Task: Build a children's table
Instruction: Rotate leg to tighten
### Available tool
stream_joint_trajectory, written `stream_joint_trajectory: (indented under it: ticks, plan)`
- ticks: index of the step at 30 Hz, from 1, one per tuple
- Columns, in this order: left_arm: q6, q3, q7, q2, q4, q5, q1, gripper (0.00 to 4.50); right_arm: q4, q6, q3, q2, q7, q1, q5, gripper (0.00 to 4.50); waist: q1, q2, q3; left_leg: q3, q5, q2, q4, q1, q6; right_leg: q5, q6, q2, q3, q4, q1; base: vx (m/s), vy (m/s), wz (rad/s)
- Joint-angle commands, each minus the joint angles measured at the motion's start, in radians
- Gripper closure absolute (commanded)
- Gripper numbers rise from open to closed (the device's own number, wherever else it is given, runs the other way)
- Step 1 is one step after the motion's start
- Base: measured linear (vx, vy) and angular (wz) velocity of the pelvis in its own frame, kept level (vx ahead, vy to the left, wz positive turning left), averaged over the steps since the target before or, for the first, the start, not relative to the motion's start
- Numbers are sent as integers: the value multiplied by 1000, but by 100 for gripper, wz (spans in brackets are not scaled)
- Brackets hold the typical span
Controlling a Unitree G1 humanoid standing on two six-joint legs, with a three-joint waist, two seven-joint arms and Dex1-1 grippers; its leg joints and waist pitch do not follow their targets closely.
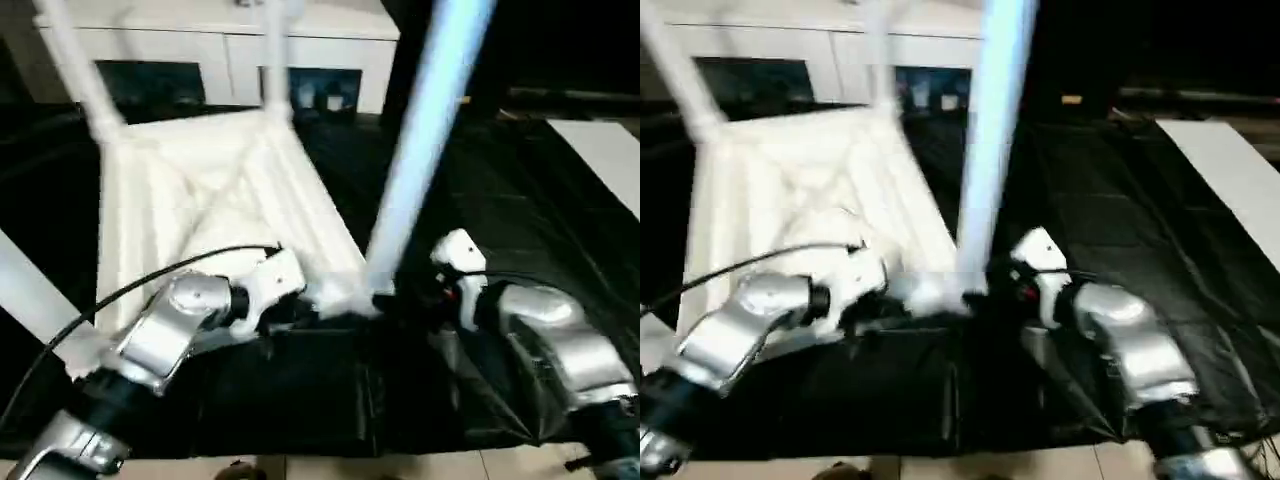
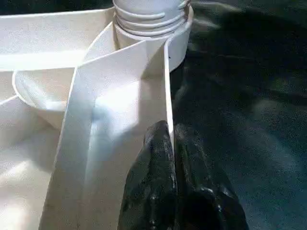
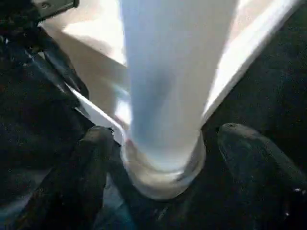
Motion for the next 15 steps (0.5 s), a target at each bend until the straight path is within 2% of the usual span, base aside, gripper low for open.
stream_joint_trajectory:
  ticks: [1, 5, 7, 9, 13, 14, 15]
  plan:
    - [-7, -27, -36, 5, -38, -13, -5, 450, 3, -26, 7, -14, 12, -5, -18, 38, -5, 11, -67, -25, -226, 59, -75, 27, 14, -146, -243, -78, 47, -75, 31, 0, 0, 0]
    - [-3, -25, -46, 13, -47, -19, -1, 450, 33, -39, 32, -9, 33, -19, -32, 38, -5, 8, -66, -27, -235, 56, -75, 25, 8, -196, -221, -81, 48, -80, 32, 0, 0, 0]
    - [-2, -22, -50, 14, -49, -16, 0, 450, 59, -56, 48, -7, 31, -29, -55, 38, -5, 4, -68, -27, -220, 55, -73, 23, 8, -187, -221, -81, 48, -78, 33, 0, 0, 0]
    - [-1, -18, -50, 14, -50, -15, 1, 450, 71, -59, 53, -2, 36, -36, -58, 38, -6, 6, -70, -27, -204, 55, -72, 23, 12, -161, -227, -79, 48, -75, 33, 0, 0, 0]
    - [1, -17, -50, 19, -52, -20, 0, 450, 107, -55, 35, 27, 25, -63, -46, 38, -7, 5, -72, -26, -179, 55, -70, 22, 27, -111, -241, -79, 47, -69, 34, 0, 0, 0]
    - [2, -17, -50, 19, -52, -20, 0, 450, 111, -50, 30, 32, 24, -66, -39, 66, -7, 5, -72, -26, -177, 55, -70, 21, 28, -110, -242, -78, 46, -68, 35, 0, 0, 0]
    - [1, -17, -50, 19, -51, -19, 0, 450, 116, -51, 29, 35, 26, -69, -35, 66, -7, 6, -71, -26, -183, 55, -71, 23, 27, -118, -242, -78, 46, -70, 33, 0, 0, 0]
